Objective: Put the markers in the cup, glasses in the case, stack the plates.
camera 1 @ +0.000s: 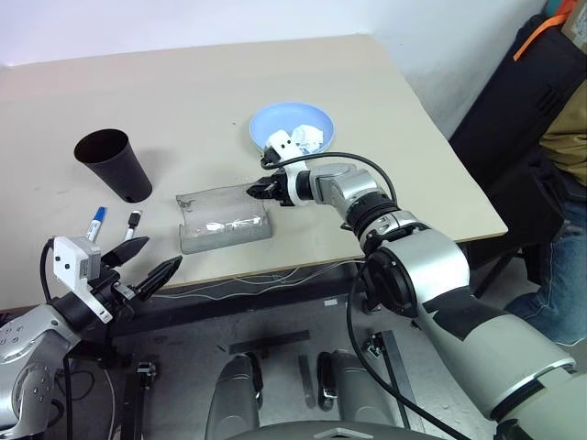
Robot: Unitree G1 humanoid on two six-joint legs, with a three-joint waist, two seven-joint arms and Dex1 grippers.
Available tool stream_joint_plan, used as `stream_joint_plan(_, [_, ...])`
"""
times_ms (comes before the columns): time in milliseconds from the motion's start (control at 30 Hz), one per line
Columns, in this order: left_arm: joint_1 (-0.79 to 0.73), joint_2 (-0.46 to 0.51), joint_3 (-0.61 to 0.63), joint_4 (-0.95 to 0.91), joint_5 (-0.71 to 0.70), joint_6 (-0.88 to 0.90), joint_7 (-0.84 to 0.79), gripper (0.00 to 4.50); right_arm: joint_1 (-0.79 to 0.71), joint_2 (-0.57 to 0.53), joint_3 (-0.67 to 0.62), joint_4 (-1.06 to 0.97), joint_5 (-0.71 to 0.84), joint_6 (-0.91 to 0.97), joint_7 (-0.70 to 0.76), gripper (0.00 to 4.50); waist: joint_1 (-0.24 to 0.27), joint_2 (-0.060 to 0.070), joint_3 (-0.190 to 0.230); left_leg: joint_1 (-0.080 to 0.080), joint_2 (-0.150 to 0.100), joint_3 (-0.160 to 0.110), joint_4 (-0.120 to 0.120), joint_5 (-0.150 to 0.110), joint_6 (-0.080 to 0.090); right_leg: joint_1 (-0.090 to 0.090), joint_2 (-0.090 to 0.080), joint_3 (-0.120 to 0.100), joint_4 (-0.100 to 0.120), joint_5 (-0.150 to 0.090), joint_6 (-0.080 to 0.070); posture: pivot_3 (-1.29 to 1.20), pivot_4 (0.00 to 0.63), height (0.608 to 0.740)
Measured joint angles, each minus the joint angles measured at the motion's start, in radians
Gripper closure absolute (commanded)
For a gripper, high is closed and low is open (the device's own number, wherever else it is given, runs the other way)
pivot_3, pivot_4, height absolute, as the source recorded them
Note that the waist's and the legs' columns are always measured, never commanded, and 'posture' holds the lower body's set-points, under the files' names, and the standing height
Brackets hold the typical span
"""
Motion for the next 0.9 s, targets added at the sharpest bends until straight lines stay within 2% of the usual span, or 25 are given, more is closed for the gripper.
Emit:
stream_joint_plan(400, [-0.012,0.001,-0.001,0.000,0.000,0.000,-0.005,0.00,0.001,-0.035,0.050,-0.004,-0.040,-0.129,0.160,4.48,0.001,0.000,0.000,0.000,0.000,0.000,0.000,0.000,0.000,0.000,0.000,0.000,0.000,0.000,0.000,0.00,0.150,0.706])
stream_joint_plan(633, [-0.029,0.003,-0.002,0.011,0.002,0.000,-0.011,0.00,0.075,-0.051,0.079,-0.025,-0.061,-0.387,0.206,4.48,0.001,0.000,0.000,0.000,0.000,0.000,0.000,0.000,0.000,0.000,0.000,0.000,0.000,0.000,0.000,0.00,0.150,0.706])
stream_joint_plan(900, [-0.037,0.004,-0.003,0.012,0.009,0.000,-0.013,0.00,0.129,-0.060,0.026,-0.097,0.025,-0.633,0.319,4.48,0.002,0.000,0.000,0.000,0.000,0.000,0.000,0.000,0.000,0.001,0.000,0.000,0.000,0.000,0.000,0.00,0.150,0.706])
